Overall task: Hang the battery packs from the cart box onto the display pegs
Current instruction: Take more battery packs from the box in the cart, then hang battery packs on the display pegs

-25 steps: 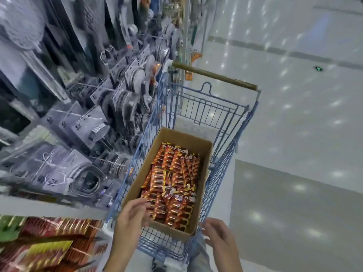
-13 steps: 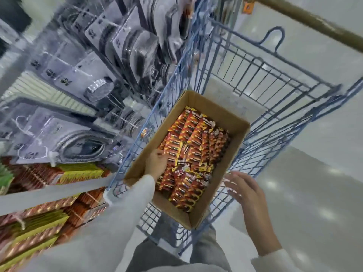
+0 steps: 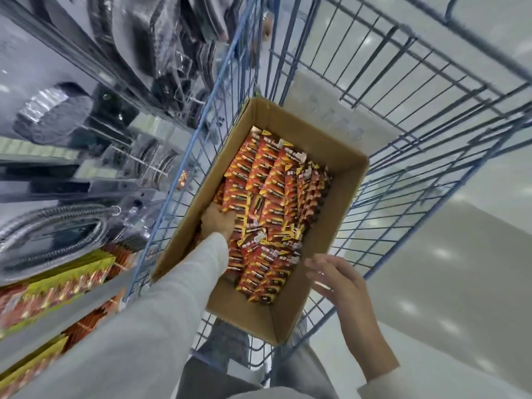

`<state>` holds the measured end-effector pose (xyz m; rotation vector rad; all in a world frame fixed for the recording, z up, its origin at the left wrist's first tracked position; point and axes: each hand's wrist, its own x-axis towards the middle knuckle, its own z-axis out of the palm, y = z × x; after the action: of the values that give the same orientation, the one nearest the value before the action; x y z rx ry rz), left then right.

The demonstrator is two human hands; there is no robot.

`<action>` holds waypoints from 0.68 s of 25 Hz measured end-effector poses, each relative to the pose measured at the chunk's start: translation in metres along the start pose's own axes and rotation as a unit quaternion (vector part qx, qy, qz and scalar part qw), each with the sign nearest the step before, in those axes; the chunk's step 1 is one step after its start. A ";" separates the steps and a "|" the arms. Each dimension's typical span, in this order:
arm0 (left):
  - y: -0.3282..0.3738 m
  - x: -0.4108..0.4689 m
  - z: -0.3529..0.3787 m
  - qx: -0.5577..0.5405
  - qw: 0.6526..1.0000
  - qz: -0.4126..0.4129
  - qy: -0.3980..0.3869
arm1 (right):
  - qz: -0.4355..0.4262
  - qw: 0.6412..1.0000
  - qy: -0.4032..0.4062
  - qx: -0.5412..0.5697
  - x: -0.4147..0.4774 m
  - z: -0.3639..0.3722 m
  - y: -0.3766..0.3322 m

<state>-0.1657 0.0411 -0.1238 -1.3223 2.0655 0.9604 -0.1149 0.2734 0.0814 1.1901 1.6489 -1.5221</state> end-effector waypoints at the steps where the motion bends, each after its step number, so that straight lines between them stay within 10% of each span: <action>1: -0.002 -0.001 -0.003 -0.022 1.000 -0.014 -0.018 | 0.009 1.000 -0.001 0.002 0.008 0.007 -0.003; 9: -0.025 -0.084 -0.071 -0.154 0.981 -0.052 -0.103 | 0.200 0.942 0.007 0.270 0.115 0.052 -0.032; 13: -0.045 -0.127 -0.100 -0.215 0.970 -0.064 -0.097 | 0.116 0.989 0.096 -0.014 0.151 0.057 -0.020; 17: -0.063 -0.144 -0.102 -0.232 0.965 -0.094 -0.078 | 0.033 0.949 0.084 -0.300 0.170 0.070 -0.011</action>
<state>-0.0536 0.0244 0.0262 -1.5777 1.6172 1.4679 -0.2067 0.2424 -0.0751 1.0327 1.9658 -0.7891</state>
